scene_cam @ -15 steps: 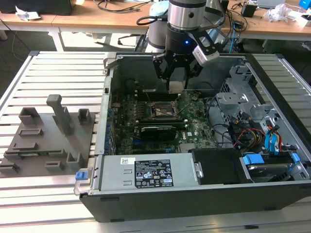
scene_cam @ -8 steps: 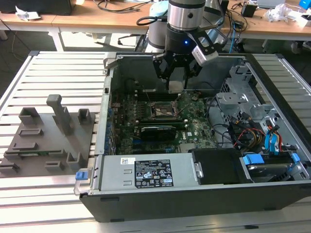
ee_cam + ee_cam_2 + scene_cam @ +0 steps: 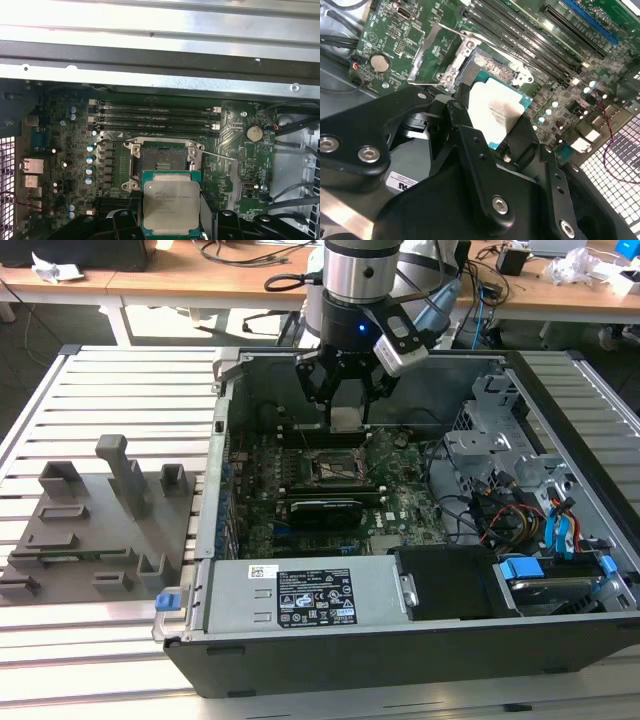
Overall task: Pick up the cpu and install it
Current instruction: 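Pick up the cpu and move it towards the insertion slot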
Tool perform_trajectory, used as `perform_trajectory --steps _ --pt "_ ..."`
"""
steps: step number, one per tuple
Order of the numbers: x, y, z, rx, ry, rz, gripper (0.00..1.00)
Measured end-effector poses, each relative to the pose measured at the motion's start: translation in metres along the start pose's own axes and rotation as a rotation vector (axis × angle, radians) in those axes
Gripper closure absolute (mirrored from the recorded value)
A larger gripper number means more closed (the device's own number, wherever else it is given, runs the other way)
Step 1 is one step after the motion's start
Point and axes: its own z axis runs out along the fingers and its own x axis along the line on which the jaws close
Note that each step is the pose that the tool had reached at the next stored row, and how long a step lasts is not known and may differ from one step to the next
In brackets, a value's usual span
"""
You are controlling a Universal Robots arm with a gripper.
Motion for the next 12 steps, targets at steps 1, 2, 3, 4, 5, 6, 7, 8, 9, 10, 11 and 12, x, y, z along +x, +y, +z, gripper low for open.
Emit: perform_trajectory --steps 1,2,3,4,5,6,7,8,9,10,11,12 --pt "0.0009 0.0001 0.0015 0.0 0.0 0.0 0.45" --pt "0.0014 0.0002 0.0027 0.0 0.0 0.0 0.45" --pt "0.0015 0.0002 0.0033 0.0002 0.0001 0.0 0.45" --pt "0.0016 0.0002 0.0034 0.0003 0.0001 0.0 0.45" --pt "0.0016 0.0002 0.0035 0.0001 0.0 0.0 0.45" --pt "0.0016 0.0002 0.0036 0.0001 0.0 0.0 0.45" --pt "0.0016 0.0002 0.0036 0.0001 0.0 0.0 0.45" --pt "0.0016 0.0002 0.0036 0.0001 0.0 0.0 0.45" --pt "0.0016 0.0002 0.0036 0.0001 0.0 0.0 0.45" --pt "0.0016 0.0002 0.0036 0.0 0.0 0.0 0.45" --pt "0.0016 0.0002 0.0036 0.0 0.0 0.0 0.45" --pt "0.0015 0.0002 0.0036 0.0001 0.0 0.0 0.45"
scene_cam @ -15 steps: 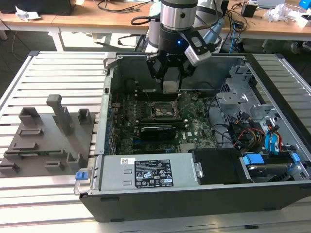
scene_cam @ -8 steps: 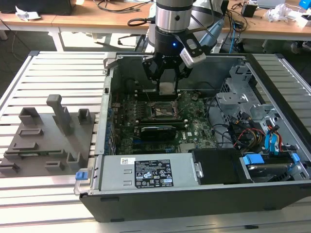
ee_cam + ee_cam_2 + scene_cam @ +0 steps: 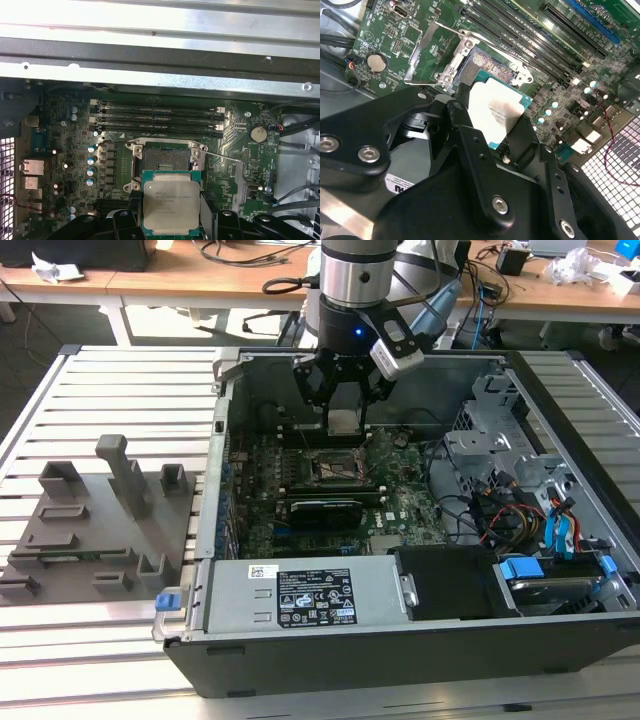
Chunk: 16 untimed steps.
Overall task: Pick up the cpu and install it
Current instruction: 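Pick up the cpu and move it towards the insertion slot, then place the cpu into insertion slot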
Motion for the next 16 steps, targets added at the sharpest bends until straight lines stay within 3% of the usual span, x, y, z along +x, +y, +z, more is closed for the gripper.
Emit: perform_trajectory --steps 5,8,12,16 --pt "-0.0001 0.0 0.0 0.0003 0.0001 0.002 0.45" --pt "-0.0001 0.0 0.0 0.001 0.0014 0.029 0.45" --pt "0.0 0.0 0.0 0.0022 0.0038 0.082 0.45" --pt "-0.0001 0.0 0.0002 0.0046 0.0075 0.162 0.45"
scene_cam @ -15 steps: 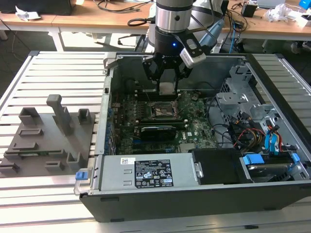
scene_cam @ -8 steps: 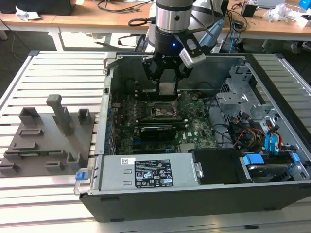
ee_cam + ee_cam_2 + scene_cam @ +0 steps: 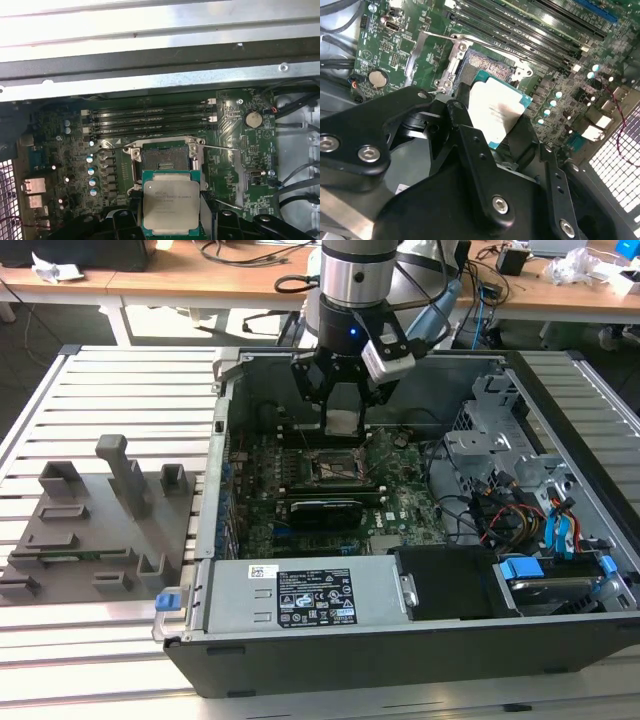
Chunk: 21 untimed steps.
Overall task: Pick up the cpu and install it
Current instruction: 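Place the cpu into insertion slot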
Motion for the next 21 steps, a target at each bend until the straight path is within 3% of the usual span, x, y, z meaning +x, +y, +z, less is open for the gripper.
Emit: perform_trajectory --steps 8,9,11,21 --pt "0.0 0.0 0.0001 0.003 0.0036 0.08 0.45" --pt "0.0 0.0 0.0001 0.0038 0.0048 0.104 0.45" --pt "0.0 0.0 0.0003 0.0079 0.0093 0.204 0.45" --pt "0.0 0.0 0.0005 0.0111 0.0126 0.279 0.45"
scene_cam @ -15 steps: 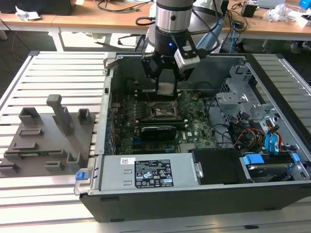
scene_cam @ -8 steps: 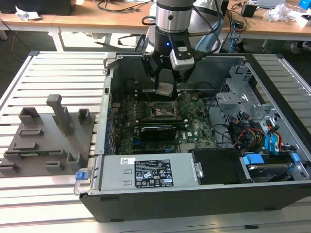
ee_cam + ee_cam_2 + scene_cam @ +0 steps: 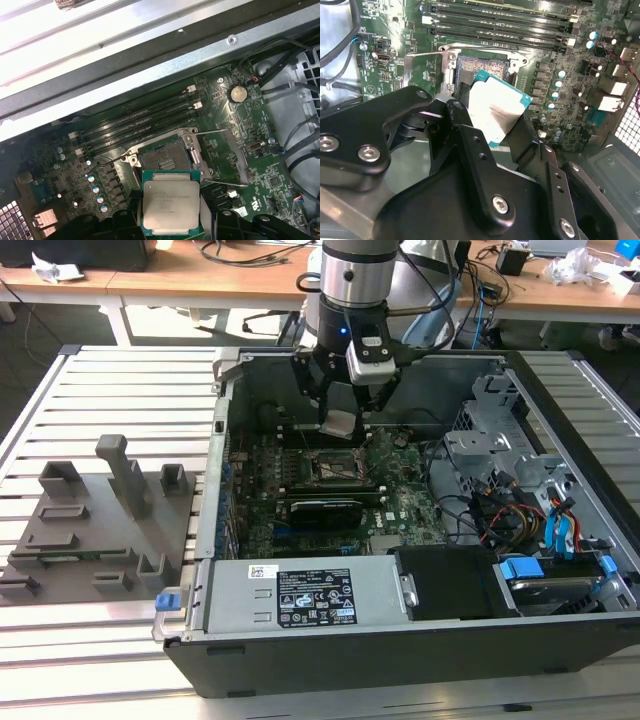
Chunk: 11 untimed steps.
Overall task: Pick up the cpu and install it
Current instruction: 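Place the cpu into insertion slot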
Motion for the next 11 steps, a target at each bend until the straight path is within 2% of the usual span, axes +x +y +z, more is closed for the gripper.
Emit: perform_trajectory --steps 2,11 --pt "0.0 0.0 0.0001 0.001 0.0013 0.027 0.45" --pt "0.0 0.0 0.0002 0.0033 0.0047 0.098 0.45"
